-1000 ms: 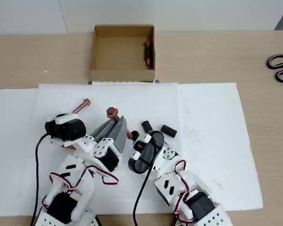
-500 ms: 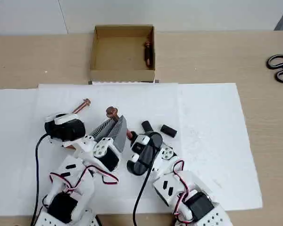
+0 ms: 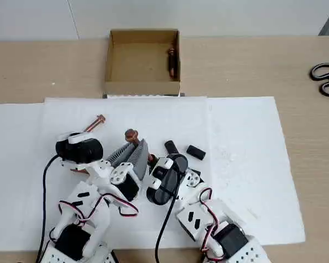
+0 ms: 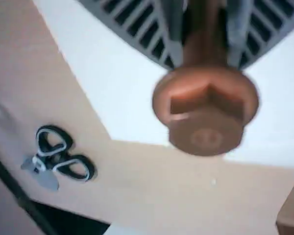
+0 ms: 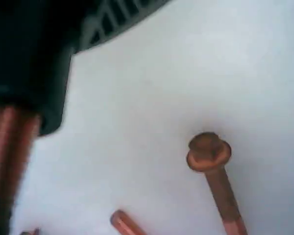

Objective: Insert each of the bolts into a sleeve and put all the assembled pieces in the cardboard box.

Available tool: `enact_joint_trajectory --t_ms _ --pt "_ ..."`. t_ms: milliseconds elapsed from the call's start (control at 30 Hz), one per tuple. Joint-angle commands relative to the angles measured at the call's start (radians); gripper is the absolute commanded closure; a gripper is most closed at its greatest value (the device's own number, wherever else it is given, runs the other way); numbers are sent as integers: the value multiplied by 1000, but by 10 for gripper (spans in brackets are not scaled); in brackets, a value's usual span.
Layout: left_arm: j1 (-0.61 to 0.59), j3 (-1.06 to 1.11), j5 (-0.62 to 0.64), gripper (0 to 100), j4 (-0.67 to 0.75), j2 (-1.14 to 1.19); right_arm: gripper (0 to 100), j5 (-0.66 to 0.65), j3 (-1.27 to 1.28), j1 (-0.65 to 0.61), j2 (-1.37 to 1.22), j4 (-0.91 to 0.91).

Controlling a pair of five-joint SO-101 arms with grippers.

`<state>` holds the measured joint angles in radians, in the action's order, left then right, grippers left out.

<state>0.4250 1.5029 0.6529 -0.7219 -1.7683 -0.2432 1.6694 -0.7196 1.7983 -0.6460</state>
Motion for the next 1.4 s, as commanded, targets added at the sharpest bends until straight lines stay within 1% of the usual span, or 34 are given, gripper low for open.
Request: enact_joint_trajectory --t_ms 0,167,267,433,833,900,1033,1100,1367 --pt "15 -45 6 994 -32 -12 997 9 3 1 15 39" --pt "127 -44 5 994 -112 -12 997 9 -3 1 16 39" --pt "155 -44 -9 994 -155 -12 997 9 -18 1 16 39" --pt "167 -7 -69 994 -215 -14 997 9 -52 1 16 41" --pt "163 27 -77 991 -213 -14 997 8 -83 1 16 41" --pt "163 27 -77 960 -213 -14 997 8 -81 1 16 39" --pt "164 31 -77 817 -213 -11 997 8 -78 1 16 38" --pt "166 42 -77 765 -213 -11 997 8 -75 1 16 38" --pt "166 36 -78 751 -229 -14 997 9 -41 1 16 36"
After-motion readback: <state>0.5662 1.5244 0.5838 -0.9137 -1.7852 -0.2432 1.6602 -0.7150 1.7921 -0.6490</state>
